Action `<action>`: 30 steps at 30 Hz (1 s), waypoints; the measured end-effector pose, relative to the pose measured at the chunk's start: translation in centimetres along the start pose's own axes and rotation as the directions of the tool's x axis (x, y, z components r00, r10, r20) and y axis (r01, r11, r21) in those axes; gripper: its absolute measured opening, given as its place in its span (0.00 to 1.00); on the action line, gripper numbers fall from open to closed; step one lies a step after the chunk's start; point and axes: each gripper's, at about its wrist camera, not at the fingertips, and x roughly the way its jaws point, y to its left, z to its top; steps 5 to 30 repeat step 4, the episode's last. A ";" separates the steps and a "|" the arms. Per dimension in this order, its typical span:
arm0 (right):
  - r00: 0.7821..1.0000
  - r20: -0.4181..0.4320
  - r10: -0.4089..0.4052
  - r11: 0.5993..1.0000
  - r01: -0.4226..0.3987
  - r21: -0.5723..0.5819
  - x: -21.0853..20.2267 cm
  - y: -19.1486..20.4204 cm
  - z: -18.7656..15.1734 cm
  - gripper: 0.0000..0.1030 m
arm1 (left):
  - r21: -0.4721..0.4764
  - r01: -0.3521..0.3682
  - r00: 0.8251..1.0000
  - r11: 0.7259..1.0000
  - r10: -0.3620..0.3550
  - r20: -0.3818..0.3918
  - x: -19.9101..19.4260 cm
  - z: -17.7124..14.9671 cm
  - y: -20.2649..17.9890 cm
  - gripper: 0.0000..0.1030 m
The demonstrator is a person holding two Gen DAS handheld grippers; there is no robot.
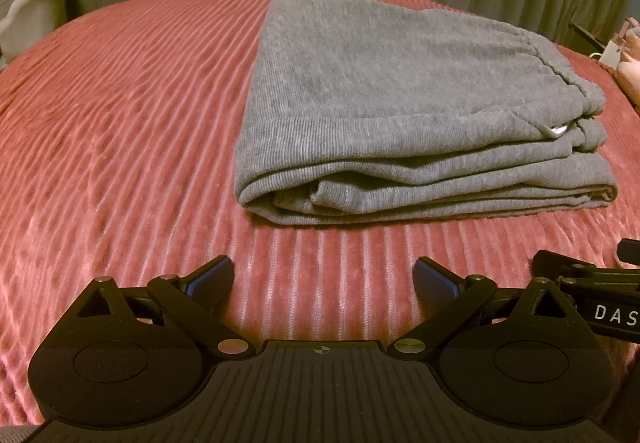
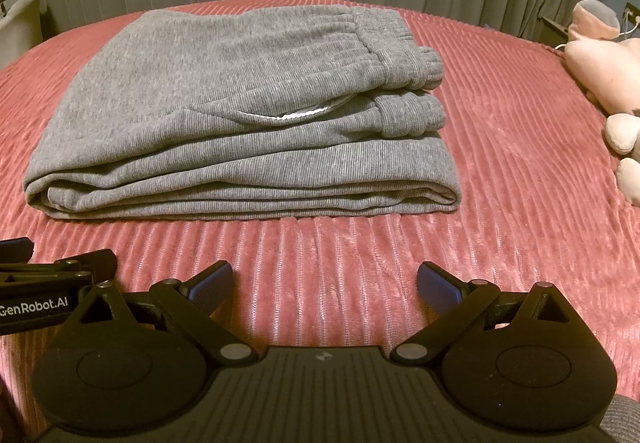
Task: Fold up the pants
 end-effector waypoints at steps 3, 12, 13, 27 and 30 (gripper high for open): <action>1.000 -0.001 0.000 1.000 0.000 0.000 0.0 0.0 0.0 0.96 | -0.001 0.006 1.000 1.000 -0.006 0.006 -0.1 0.1 0.1 0.98; 1.000 0.000 0.000 1.000 0.000 0.000 0.0 0.0 0.0 0.96 | 0.000 0.005 1.000 1.000 -0.005 0.004 -0.1 0.1 0.2 0.98; 1.000 0.000 0.000 1.000 0.000 0.000 0.0 0.0 0.0 0.96 | 0.000 0.005 1.000 1.000 -0.005 0.004 -0.1 0.1 0.2 0.98; 1.000 0.000 0.000 1.000 0.000 0.000 0.0 0.0 0.0 0.96 | 0.000 0.005 1.000 1.000 -0.005 0.004 -0.1 0.1 0.2 0.98; 1.000 0.000 0.000 1.000 0.000 0.000 0.0 0.0 0.0 0.96 | 0.000 0.005 1.000 1.000 -0.005 0.004 -0.1 0.1 0.2 0.98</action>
